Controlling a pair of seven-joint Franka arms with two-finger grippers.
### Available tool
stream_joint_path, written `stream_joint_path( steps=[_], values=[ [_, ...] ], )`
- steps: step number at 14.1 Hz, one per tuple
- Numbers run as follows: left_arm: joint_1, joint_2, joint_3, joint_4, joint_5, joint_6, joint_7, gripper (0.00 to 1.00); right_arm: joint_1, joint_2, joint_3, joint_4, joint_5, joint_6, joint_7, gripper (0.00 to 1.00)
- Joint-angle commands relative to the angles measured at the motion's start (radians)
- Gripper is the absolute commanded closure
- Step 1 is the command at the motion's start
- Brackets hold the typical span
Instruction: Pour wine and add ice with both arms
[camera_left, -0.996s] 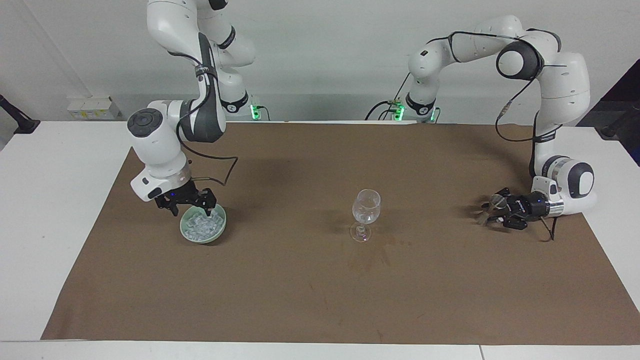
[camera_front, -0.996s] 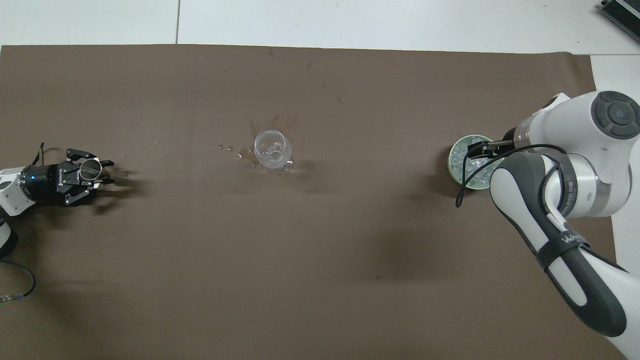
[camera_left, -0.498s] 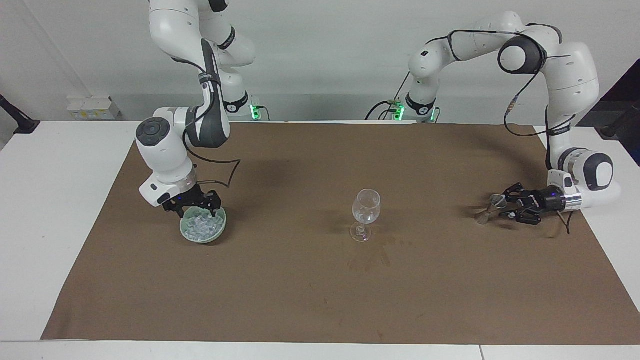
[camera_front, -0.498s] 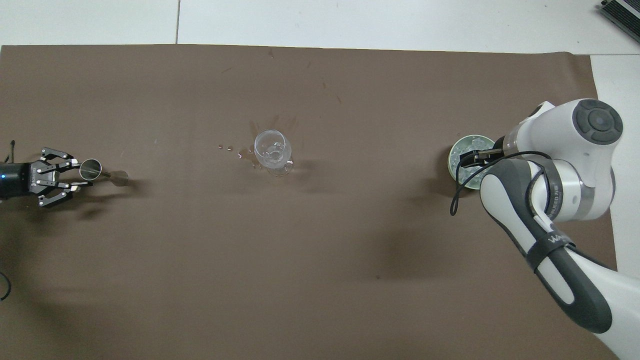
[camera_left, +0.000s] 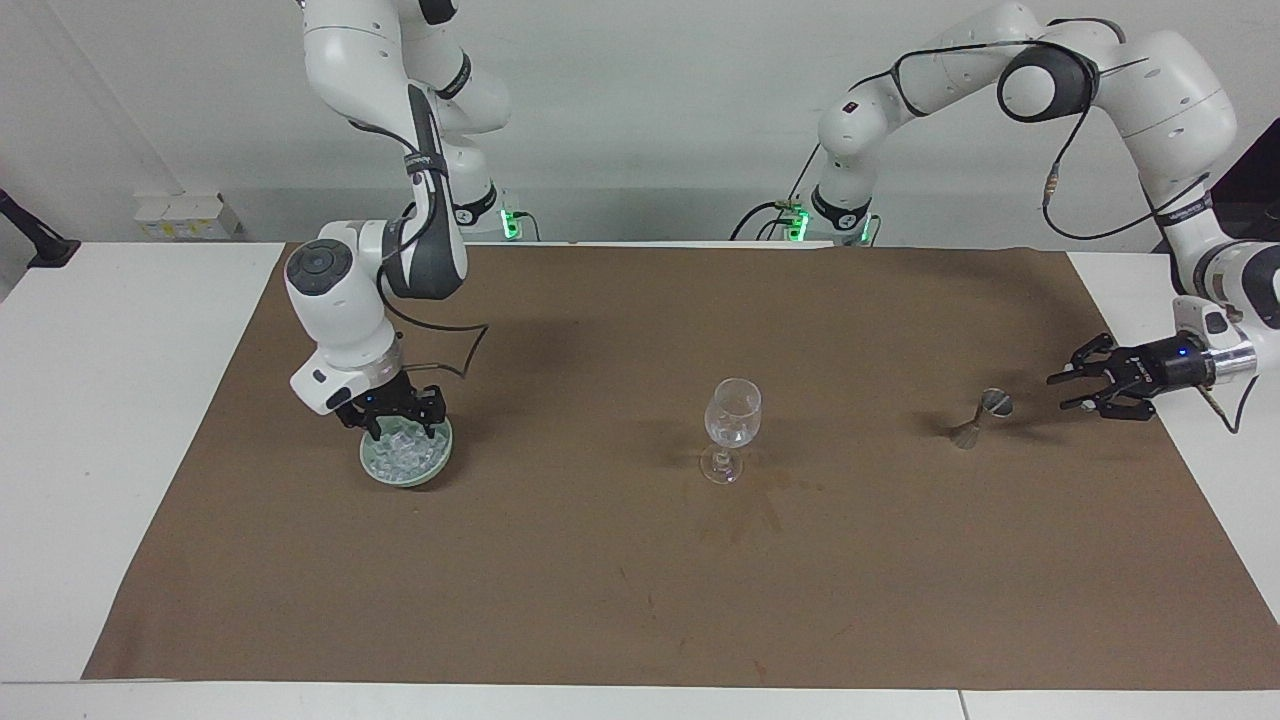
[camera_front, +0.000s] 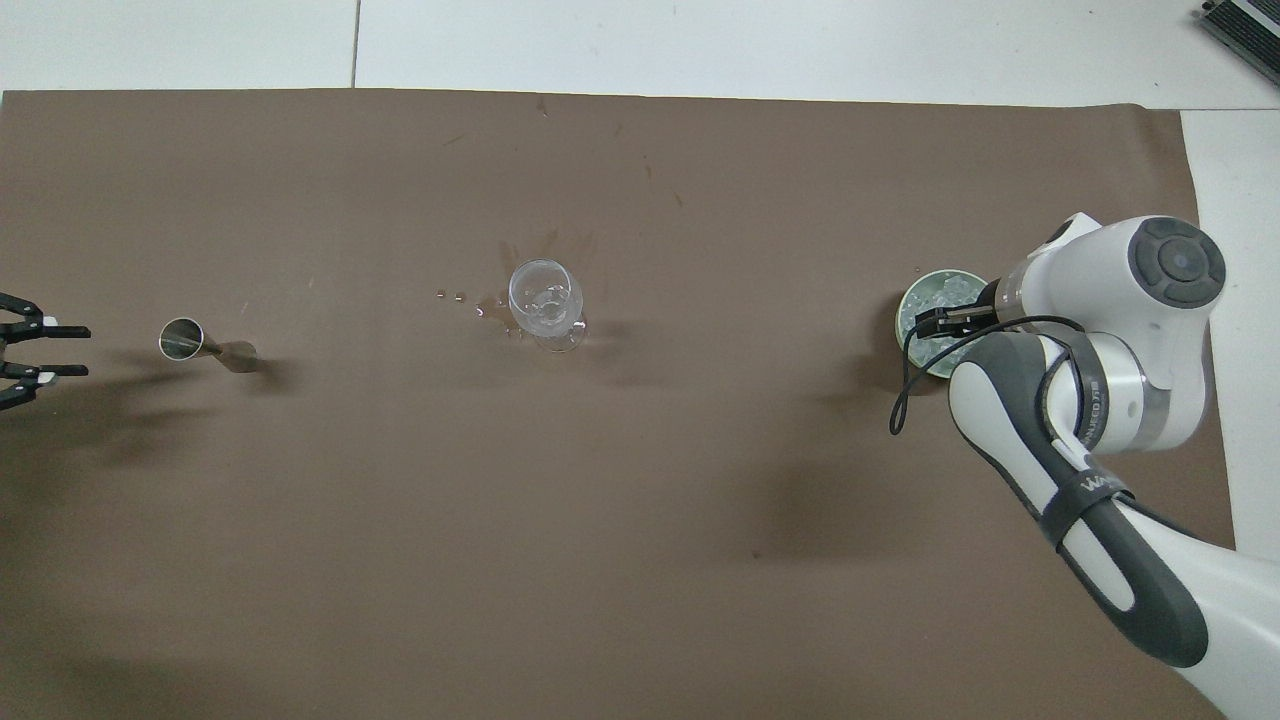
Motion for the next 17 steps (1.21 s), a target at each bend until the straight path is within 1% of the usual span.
stream_joint_path(
  steps=[1,4,5,6,7,8,9,10,11,13,14,15,16,17],
  values=[
    [-0.058,-0.109,0.017,-0.007,0.081,-0.003,-0.107,0.57,-0.018,-0.001,0.004,-0.019,0.024,0.041,-0.043,0.18],
    [-0.124,-0.244,0.016,-0.01,0.179,0.031,-0.399,0.57,-0.023,0.004,0.004,-0.019,0.026,0.045,-0.047,0.18],
    [-0.167,-0.278,0.016,-0.007,0.213,0.048,-0.485,0.56,-0.023,0.004,0.004,-0.018,0.028,0.045,-0.047,0.22],
    [-0.205,-0.314,0.016,-0.013,0.236,0.059,-0.595,0.54,-0.023,0.004,0.004,-0.019,0.029,0.047,-0.045,0.25],
    [-0.248,-0.359,0.016,-0.023,0.253,0.097,-0.765,0.47,-0.025,0.004,0.004,-0.018,0.047,0.047,-0.043,0.25],
    [-0.289,-0.394,0.016,-0.03,0.282,0.135,-0.89,0.44,-0.025,0.007,0.002,-0.019,0.085,0.05,-0.045,0.25],
    [-0.323,-0.426,0.016,-0.057,0.308,0.177,-0.985,0.39,-0.025,0.01,0.002,-0.019,0.106,0.067,-0.047,0.25],
    [-0.355,-0.459,0.016,-0.085,0.328,0.223,-1.062,0.39,-0.025,0.012,0.002,-0.019,0.107,0.068,-0.047,0.25],
    [-0.391,-0.494,0.017,-0.114,0.375,0.253,-1.136,0.38,-0.025,0.013,0.001,-0.019,0.107,0.068,-0.048,0.26],
    [-0.438,-0.54,0.019,-0.123,0.458,0.266,-1.35,0.28,-0.029,0.019,-0.001,-0.019,0.107,0.07,-0.056,0.26],
    [-0.452,-0.557,0.017,-0.12,0.501,0.255,-1.473,0.25,-0.029,0.021,-0.001,-0.019,0.107,0.07,-0.065,0.27],
    [-0.465,-0.563,0.017,-0.116,0.523,0.242,-1.598,0.25,-0.031,0.021,-0.003,-0.018,0.107,0.071,-0.073,0.31],
    [-0.494,-0.572,0.016,-0.108,0.576,0.228,-1.724,0.25,-0.031,0.021,-0.003,-0.018,0.107,0.07,-0.073,0.37],
    [-0.52,-0.572,0.01,-0.09,0.649,0.211,-1.829,0.25,-0.029,0.021,-0.003,-0.016,0.107,0.07,-0.074,0.4]
  ],
)
